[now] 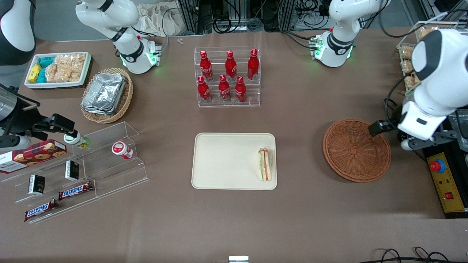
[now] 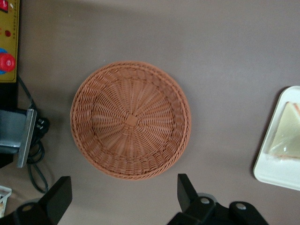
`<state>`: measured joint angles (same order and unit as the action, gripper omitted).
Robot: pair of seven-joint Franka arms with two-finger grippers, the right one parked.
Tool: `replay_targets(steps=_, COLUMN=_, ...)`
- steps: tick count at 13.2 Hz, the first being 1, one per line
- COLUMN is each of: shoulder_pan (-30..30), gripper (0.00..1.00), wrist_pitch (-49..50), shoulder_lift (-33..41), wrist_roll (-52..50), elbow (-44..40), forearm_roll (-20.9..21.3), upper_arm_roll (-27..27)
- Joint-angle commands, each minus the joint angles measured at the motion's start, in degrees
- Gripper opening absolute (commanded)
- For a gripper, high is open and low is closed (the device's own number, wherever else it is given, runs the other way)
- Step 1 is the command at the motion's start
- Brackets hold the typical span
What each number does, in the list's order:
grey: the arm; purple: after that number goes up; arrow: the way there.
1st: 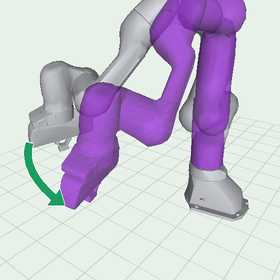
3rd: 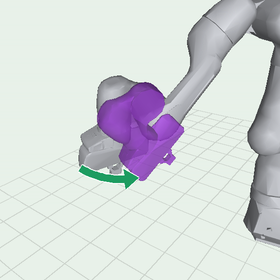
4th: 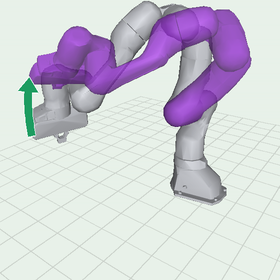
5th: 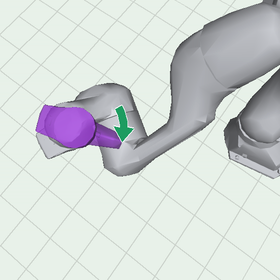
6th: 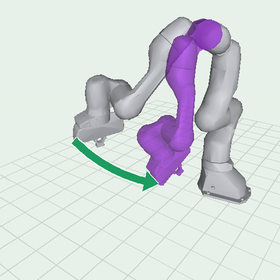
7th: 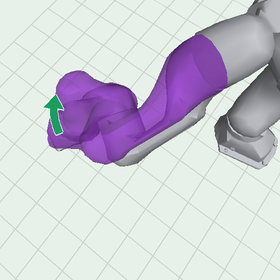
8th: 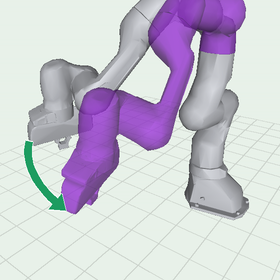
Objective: Place sandwich from basket to tray
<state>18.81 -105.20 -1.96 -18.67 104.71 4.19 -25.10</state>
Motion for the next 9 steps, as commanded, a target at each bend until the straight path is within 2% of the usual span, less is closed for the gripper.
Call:
replay_targets(steps=1, shoulder_pan=0.3, gripper=1.00, wrist_pitch=-1.1, shoulder_lift=5.1, wrist_roll=0.1, elbow=5.6, forearm_roll=-1.1, upper_arm_roll=0.3)
replay_targets(steps=6, shoulder_pan=-2.2, gripper=1.00, wrist_pitch=-0.8, shoulder_lift=5.0, wrist_roll=1.7, elbow=5.2, forearm_roll=-1.1, upper_arm_roll=0.6)
replay_targets(steps=7, shoulder_pan=-5.9, gripper=1.00, wrist_pitch=-1.1, shoulder_lift=4.6, wrist_roll=4.2, elbow=3.8, forearm_roll=-0.9, upper_arm_roll=3.8)
replay_targets(steps=9, shoulder_pan=-21.0, gripper=1.00, wrist_pitch=0.9, shoulder_lift=1.4, wrist_roll=6.9, elbow=-1.2, forearm_roll=-1.0, upper_arm_roll=21.4)
